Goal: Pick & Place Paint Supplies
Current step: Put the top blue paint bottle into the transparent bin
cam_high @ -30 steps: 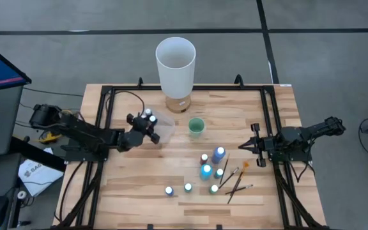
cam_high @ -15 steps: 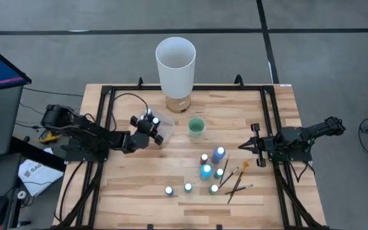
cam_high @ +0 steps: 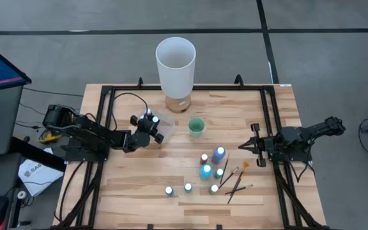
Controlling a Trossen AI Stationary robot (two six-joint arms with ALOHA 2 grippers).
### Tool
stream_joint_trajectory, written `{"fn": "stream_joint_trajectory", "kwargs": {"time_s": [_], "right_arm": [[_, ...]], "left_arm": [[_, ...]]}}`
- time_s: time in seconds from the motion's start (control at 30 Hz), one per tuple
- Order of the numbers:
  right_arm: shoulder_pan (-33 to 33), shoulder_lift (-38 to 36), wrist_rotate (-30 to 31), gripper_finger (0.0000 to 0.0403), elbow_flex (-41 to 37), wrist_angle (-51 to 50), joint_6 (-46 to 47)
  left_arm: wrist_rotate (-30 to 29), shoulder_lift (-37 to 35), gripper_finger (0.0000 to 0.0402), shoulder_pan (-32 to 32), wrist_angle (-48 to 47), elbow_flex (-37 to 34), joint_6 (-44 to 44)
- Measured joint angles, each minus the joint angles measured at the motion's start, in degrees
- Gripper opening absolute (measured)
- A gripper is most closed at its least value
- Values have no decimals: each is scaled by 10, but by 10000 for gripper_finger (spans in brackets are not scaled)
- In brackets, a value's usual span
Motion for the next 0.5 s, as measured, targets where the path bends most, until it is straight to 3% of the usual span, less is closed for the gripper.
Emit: {"fn": "stream_joint_trajectory", "kwargs": {"time_s": [0.5], "right_arm": [[0,0,0,0,0,0,0]], "left_arm": [[5,0,102,9,1,0,-2]]}}
